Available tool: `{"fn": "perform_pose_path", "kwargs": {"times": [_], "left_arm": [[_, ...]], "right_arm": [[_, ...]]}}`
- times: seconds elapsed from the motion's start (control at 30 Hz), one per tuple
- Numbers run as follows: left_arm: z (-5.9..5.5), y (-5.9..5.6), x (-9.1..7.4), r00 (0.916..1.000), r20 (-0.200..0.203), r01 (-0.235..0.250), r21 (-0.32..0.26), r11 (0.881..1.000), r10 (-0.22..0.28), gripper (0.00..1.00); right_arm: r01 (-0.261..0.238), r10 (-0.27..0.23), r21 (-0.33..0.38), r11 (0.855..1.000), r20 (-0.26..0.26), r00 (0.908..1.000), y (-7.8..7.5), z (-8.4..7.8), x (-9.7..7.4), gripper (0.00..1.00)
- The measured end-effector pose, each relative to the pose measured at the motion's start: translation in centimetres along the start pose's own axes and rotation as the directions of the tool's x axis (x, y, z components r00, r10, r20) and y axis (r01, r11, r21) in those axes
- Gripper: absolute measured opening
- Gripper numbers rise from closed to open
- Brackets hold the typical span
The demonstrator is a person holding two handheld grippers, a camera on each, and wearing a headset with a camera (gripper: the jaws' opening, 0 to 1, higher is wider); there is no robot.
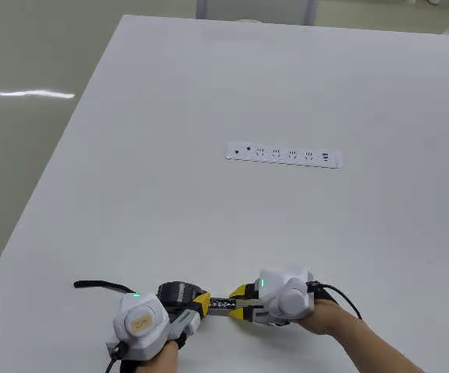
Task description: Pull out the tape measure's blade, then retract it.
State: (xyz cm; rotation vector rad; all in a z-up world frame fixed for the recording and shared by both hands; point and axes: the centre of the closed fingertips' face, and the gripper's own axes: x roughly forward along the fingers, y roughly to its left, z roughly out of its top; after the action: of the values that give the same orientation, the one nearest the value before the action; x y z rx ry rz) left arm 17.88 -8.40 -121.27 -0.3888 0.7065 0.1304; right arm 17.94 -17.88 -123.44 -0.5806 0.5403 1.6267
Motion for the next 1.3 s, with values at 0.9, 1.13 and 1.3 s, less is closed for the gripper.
{"fn": "perform_pose_path", "kwargs": {"times": [0.9, 1.13, 1.3], "left_arm": [[0.1, 0.0, 0.0, 1.0, -0.001, 0.002, -0.007, 1.0, -0.002, 0.59], [0.1, 0.0, 0.0, 1.0, -0.002, 0.002, -0.013, 1.0, -0.002, 0.59], [-0.1, -0.1, 0.0, 1.0, -0.004, 0.002, -0.005, 1.0, -0.002, 0.59]], "right_arm": [[-0.022, 0.022, -0.016, 1.0, 0.003, 0.9997, 0.2, 1.8, 2.3, 0.13], [-0.035, 0.035, -0.022, 0.999, 0.0, 0.9994, 0.2, 2.1, 3.0, 0.13], [-0.036, 0.036, -0.019, 0.999, -0.005, 0.9993, 0.3, 1.9, 3.2, 0.13]]}}
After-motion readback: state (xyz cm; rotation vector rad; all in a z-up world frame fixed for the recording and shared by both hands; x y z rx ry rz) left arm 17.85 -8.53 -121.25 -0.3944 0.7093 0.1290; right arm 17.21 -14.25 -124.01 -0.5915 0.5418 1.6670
